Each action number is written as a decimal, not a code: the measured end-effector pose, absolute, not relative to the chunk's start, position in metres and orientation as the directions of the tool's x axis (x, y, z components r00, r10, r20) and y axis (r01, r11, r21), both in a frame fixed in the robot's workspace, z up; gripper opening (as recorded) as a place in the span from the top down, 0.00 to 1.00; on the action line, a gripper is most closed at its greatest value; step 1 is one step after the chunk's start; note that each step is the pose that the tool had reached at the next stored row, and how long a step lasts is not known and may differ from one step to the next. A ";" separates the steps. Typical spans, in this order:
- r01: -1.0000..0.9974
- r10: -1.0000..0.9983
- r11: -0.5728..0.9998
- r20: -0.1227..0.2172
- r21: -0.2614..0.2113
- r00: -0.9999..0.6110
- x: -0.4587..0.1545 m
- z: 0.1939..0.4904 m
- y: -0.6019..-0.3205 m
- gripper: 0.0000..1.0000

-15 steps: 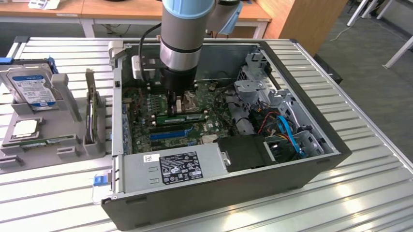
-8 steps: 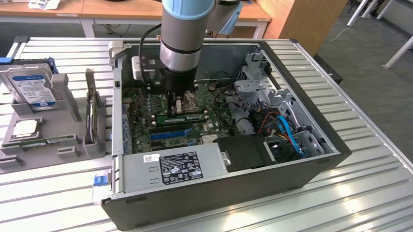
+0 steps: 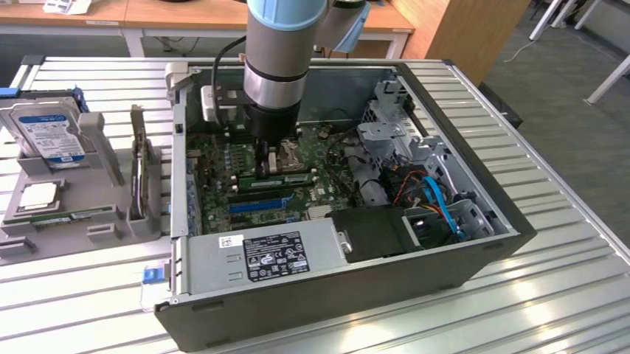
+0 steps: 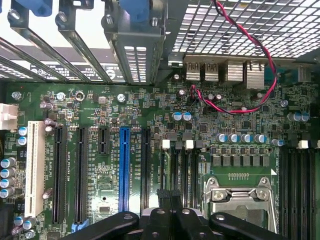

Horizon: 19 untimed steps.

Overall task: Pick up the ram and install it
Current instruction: 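Press down the ram until it locks into place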

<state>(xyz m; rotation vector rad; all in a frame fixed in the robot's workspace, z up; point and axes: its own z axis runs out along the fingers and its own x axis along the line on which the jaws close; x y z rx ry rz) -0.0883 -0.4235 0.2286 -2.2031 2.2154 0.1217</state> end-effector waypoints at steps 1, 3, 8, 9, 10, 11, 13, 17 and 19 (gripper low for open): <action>-0.999 -0.998 0.004 -0.065 0.045 -0.007 -0.088 0.229 -0.423 0.90; -0.999 -0.998 0.004 -0.065 0.045 -0.007 -0.088 0.228 -0.423 0.90; -0.999 -0.998 0.004 -0.065 0.045 -0.007 -0.089 0.228 -0.423 0.90; -0.999 -0.998 0.004 -0.065 0.045 -0.007 -0.089 0.227 -0.423 0.90; -0.999 -0.998 0.004 -0.065 0.045 -0.007 -0.089 0.227 -0.423 0.90; -0.999 -0.998 0.004 -0.065 0.045 -0.007 -0.089 0.227 -0.423 0.90; -0.999 -0.998 0.004 -0.065 0.045 -0.007 -0.089 0.226 -0.423 0.90; -0.999 -0.998 0.004 -0.065 0.045 -0.007 -0.089 0.225 -0.423 0.90; -0.999 -0.998 0.004 -0.065 0.045 -0.007 -0.089 0.225 -0.423 0.90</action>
